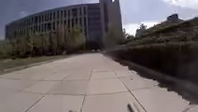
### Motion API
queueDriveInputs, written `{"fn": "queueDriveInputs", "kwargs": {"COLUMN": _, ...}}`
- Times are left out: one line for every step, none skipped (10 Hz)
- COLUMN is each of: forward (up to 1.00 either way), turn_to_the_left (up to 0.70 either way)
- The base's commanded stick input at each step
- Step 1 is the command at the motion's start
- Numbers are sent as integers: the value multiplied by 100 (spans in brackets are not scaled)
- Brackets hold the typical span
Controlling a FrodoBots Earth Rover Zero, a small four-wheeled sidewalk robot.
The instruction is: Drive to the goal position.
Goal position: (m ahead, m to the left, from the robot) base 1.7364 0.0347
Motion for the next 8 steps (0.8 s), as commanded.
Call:
{"fn": "queueDriveInputs", "kwargs": {"forward": 70, "turn_to_the_left": 0}}
{"fn": "queueDriveInputs", "kwargs": {"forward": 70, "turn_to_the_left": 0}}
{"fn": "queueDriveInputs", "kwargs": {"forward": 70, "turn_to_the_left": 0}}
{"fn": "queueDriveInputs", "kwargs": {"forward": 70, "turn_to_the_left": 0}}
{"fn": "queueDriveInputs", "kwargs": {"forward": 70, "turn_to_the_left": 0}}
{"fn": "queueDriveInputs", "kwargs": {"forward": 70, "turn_to_the_left": 0}}
{"fn": "queueDriveInputs", "kwargs": {"forward": 70, "turn_to_the_left": 0}}
{"fn": "queueDriveInputs", "kwargs": {"forward": 70, "turn_to_the_left": 0}}
